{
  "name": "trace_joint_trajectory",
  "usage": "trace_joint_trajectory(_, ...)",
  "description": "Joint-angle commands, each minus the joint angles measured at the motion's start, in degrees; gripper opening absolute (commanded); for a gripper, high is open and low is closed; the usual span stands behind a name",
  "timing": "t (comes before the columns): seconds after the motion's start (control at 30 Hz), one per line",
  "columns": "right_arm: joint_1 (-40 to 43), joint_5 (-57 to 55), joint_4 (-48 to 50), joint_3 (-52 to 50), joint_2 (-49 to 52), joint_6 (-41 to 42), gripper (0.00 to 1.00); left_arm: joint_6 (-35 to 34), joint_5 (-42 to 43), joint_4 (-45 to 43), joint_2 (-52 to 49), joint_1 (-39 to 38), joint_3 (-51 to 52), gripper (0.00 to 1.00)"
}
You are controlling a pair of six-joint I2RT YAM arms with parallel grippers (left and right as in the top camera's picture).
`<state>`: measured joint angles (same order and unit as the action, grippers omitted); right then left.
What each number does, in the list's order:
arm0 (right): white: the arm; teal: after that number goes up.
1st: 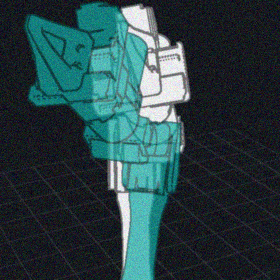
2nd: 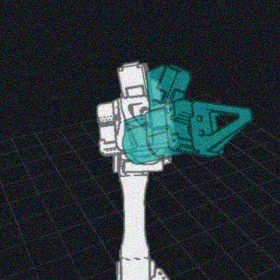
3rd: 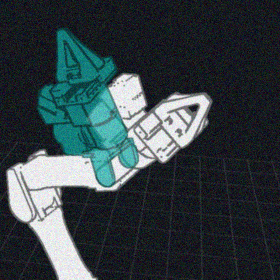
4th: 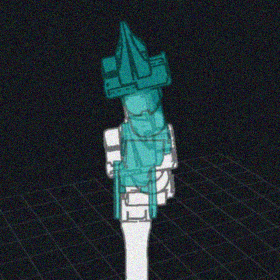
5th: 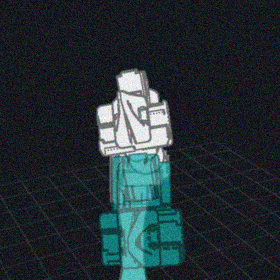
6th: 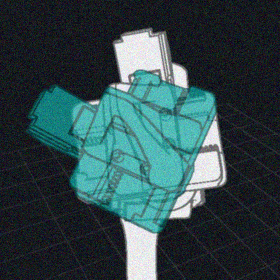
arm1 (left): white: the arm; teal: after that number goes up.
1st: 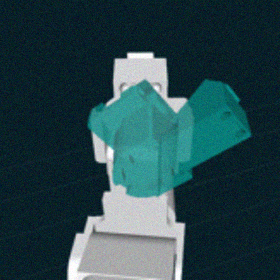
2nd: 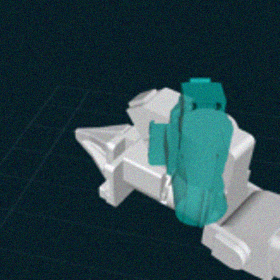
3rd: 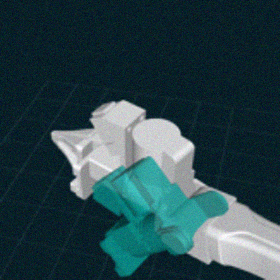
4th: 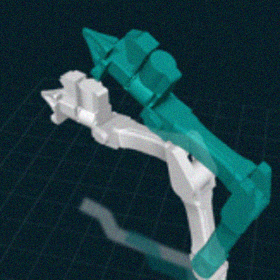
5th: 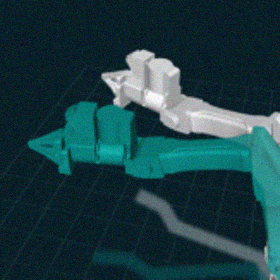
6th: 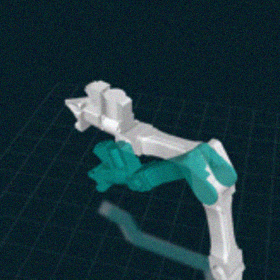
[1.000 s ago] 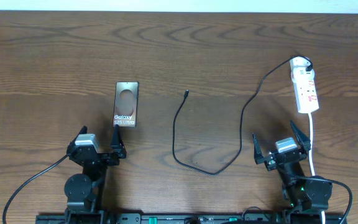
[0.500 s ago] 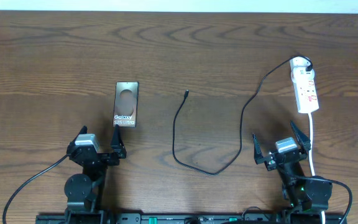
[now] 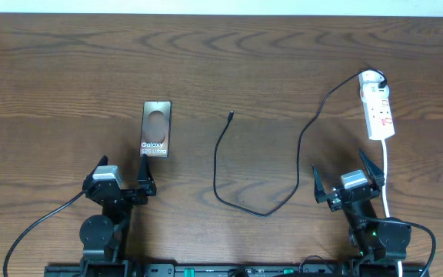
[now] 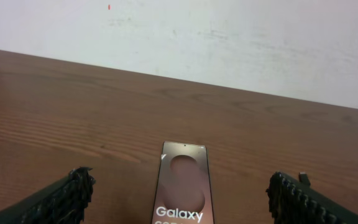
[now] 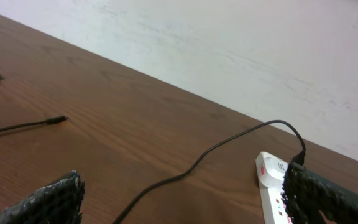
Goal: Plug charger to phone and switch on socket
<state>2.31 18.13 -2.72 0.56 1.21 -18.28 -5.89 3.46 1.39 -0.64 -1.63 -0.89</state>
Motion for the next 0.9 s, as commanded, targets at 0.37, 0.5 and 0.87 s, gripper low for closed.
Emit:
trace_joint_trajectory(0.37,-0.37,-1.07,-0.04,-0.24,-0.46,-1.70,0.99,0.76,-0.31,2.40,0.04,-0.11,0.66,0.92)
trace_joint_trajectory(0.5,-0.37,-1.51,-0.09,-0.24,-0.46,-3.15,0.99,0.76,-0.31,2.40,0.04,-0.11,0.66,0.92)
trace_joint_trajectory(0.87,-0.37,-0.63,0.00,-0.24,-0.46,-3.02,0.99,0.76,-0.31,2.40,0.04,-0.11,0.66,0.92)
